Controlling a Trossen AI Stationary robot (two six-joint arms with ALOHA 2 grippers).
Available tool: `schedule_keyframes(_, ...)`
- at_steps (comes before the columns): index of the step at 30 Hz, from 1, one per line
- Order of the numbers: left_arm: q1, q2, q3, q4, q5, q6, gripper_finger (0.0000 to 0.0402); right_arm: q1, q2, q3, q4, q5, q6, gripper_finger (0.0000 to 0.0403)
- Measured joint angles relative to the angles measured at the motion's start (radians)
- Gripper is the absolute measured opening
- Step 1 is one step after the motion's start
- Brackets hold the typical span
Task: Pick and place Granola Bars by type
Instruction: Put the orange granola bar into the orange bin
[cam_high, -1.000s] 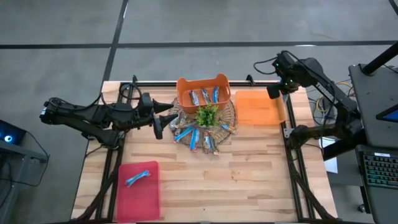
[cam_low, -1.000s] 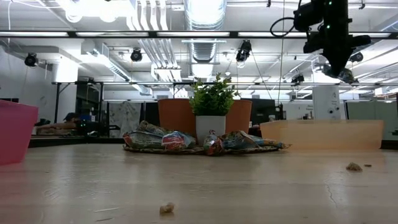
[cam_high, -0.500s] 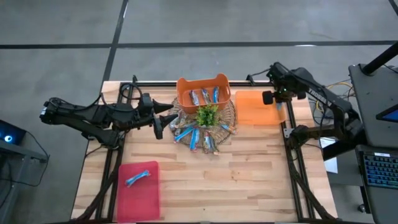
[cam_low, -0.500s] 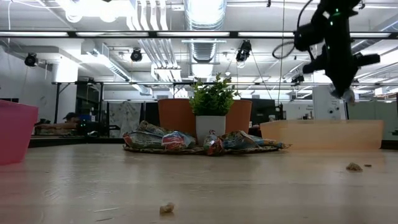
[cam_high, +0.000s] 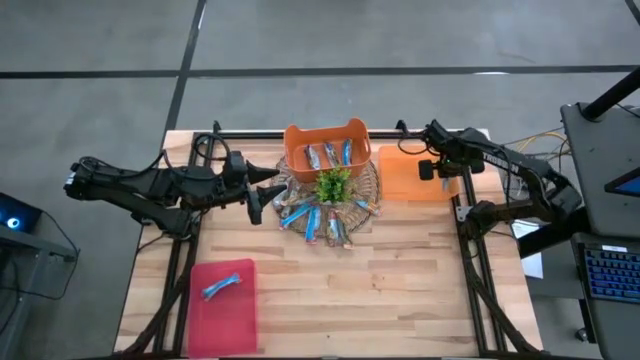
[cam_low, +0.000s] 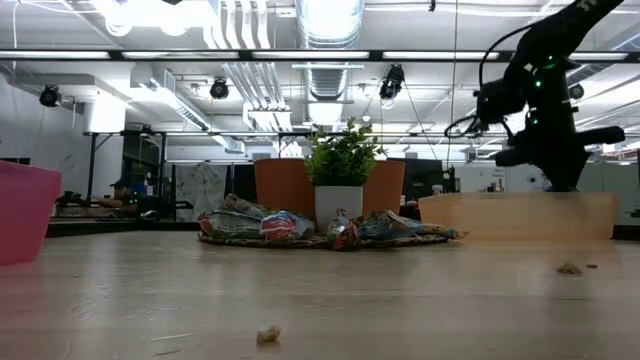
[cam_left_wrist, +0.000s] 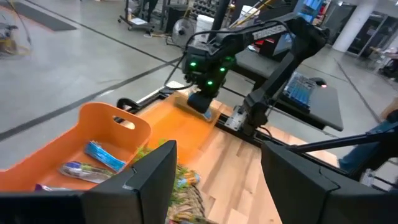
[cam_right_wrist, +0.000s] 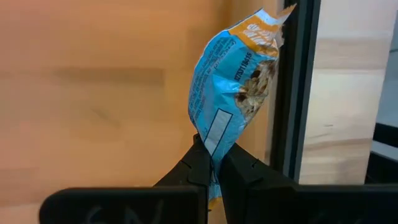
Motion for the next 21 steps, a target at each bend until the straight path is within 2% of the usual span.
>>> schedule_keyframes(14, 0.0, 0.0, 0.0, 0.001, 0.03, -0.061, 0.0216, 0.0, 0.187, -0.027, 0.129, 0.011, -0.056, 0.0011)
schedule_keyframes(17, 0.0, 0.0, 0.0, 0.0, 0.03, -0.074, 0.0216, 0.0, 0.198, -0.027, 0.131, 0.011, -0.055, 0.003)
schedule_keyframes(21, 0.0, 0.0, 0.0, 0.001, 0.037, -0.077, 0.0216, 0.0, 0.171, -0.026, 0.137, 0.018, -0.081, 0.0074)
